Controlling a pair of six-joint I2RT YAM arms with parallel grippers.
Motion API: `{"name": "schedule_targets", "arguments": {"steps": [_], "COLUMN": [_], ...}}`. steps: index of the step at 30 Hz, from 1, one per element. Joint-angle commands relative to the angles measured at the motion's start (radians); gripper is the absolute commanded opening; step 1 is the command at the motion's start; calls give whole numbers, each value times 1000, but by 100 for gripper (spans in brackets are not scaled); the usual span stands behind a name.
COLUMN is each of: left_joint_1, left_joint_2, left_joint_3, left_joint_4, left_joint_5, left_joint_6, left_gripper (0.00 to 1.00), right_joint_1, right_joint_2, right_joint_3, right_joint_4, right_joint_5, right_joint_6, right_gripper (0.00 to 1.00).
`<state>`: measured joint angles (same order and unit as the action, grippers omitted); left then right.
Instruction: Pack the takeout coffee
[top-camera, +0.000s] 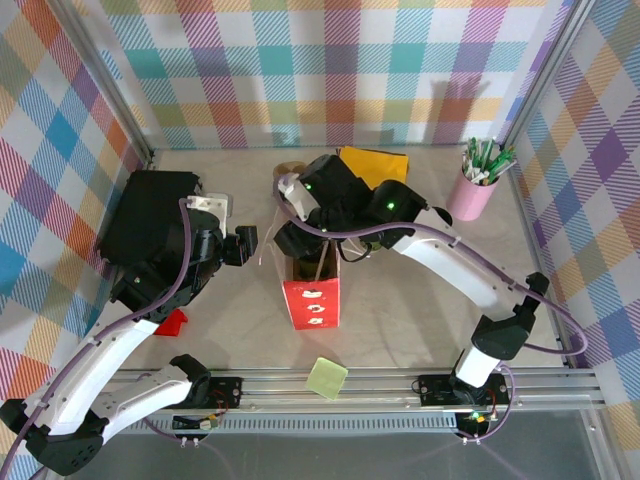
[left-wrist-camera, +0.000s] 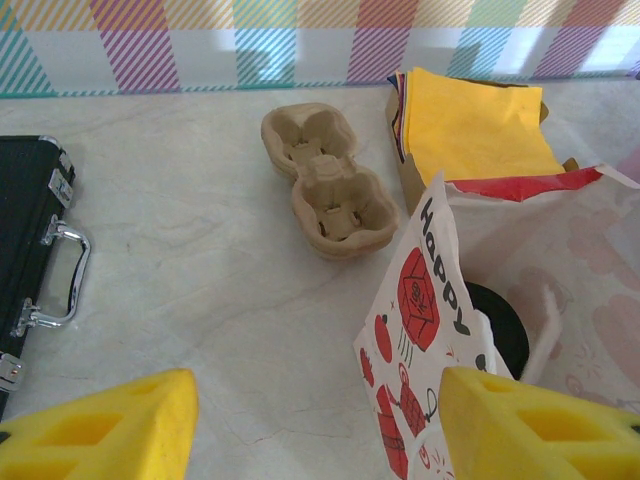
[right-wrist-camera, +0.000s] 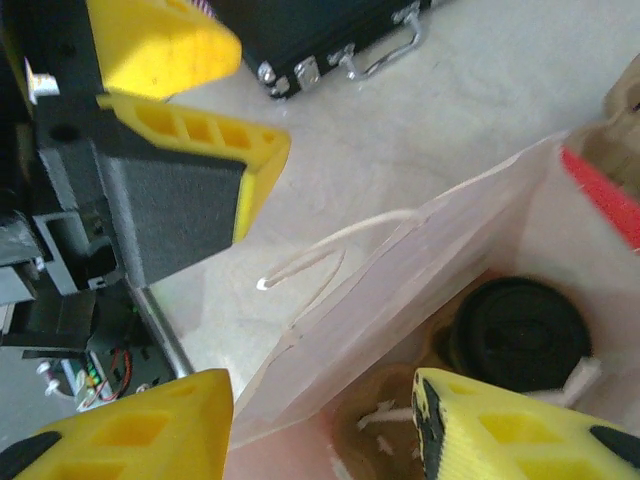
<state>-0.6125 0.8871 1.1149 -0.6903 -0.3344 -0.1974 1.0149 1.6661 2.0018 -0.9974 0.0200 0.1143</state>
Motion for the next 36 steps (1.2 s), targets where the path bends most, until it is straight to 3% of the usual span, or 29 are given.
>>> {"name": "schedule_targets", "arguments": {"steps": [1,6,11,23,36], "left_joint_1": [10,9,9,10,8], "left_joint_2": [-4,-8,-10,-21,-40], "left_joint_3": [16,26,37,45,52], "left_joint_4": [-26,-35,-46,-61,-100], "left_joint_5": [-19,-20,-24,-9,23], "left_joint_6": [-7,-7,-7,-30,-63], "left_gripper": [65,65,65,65,66], "right_joint_1": [5,-29,-167,-553,-695], "right_joint_2": [-45,-6,72,307,615], "right_joint_3": [64,155,294,406,487], "right_joint_4": [16,-21,-82,-55,8], "right_joint_5": [97,243,295,278,215], "right_joint_6": [-61,-85,-15,141,180], "right_gripper": [55,62,67,72,81]}}
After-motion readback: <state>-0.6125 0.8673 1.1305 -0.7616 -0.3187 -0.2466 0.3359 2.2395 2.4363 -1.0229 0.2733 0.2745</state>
